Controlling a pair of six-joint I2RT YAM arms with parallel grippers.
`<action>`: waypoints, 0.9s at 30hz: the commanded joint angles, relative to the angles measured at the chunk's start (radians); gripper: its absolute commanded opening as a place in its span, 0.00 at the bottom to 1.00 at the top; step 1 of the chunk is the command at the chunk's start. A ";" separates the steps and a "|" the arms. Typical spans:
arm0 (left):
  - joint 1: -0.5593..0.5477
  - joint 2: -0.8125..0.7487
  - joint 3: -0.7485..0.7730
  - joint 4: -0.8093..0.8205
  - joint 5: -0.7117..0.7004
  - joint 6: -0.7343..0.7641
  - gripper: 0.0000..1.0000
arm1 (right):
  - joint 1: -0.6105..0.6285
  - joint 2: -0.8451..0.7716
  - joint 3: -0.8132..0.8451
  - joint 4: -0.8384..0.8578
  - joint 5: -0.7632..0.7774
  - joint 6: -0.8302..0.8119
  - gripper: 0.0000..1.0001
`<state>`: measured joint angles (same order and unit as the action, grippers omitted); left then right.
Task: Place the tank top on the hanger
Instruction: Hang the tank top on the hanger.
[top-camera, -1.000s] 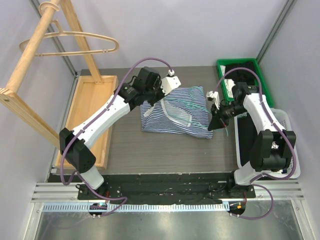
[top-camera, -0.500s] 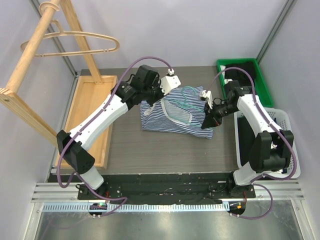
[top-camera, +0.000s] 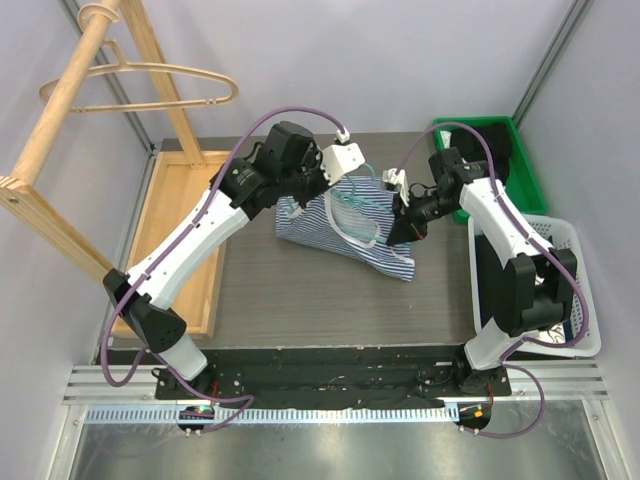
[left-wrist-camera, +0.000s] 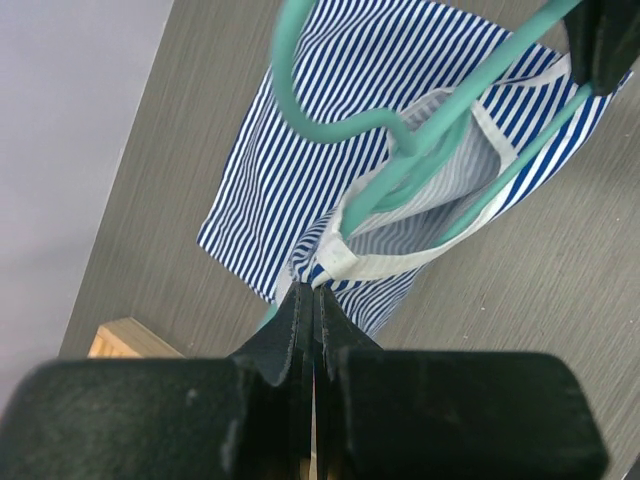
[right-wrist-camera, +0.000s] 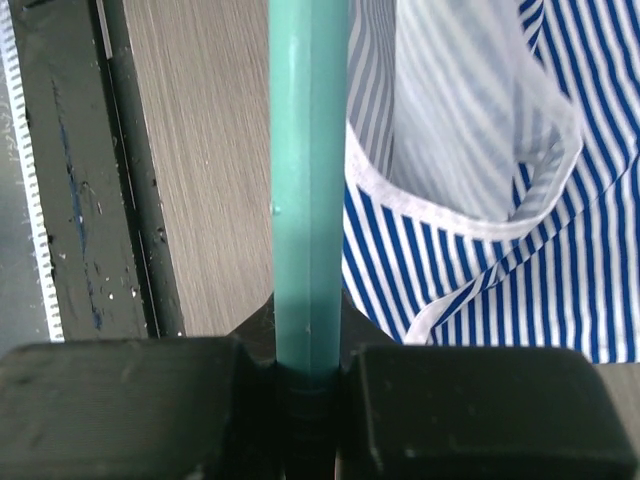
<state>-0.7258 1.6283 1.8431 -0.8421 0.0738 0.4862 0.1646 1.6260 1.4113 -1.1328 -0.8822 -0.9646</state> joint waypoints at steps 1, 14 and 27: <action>-0.033 -0.035 0.083 -0.031 -0.014 0.006 0.00 | 0.012 -0.006 0.084 0.034 -0.090 0.029 0.01; -0.040 -0.038 0.223 -0.066 -0.065 0.037 0.00 | 0.064 -0.071 0.123 0.130 -0.104 0.142 0.01; -0.063 -0.047 0.211 -0.069 -0.106 0.045 0.19 | 0.090 -0.158 0.178 0.304 -0.086 0.329 0.01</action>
<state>-0.7818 1.6268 2.0418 -0.9230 0.0055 0.5232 0.2489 1.5299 1.5185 -0.9154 -0.9409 -0.6922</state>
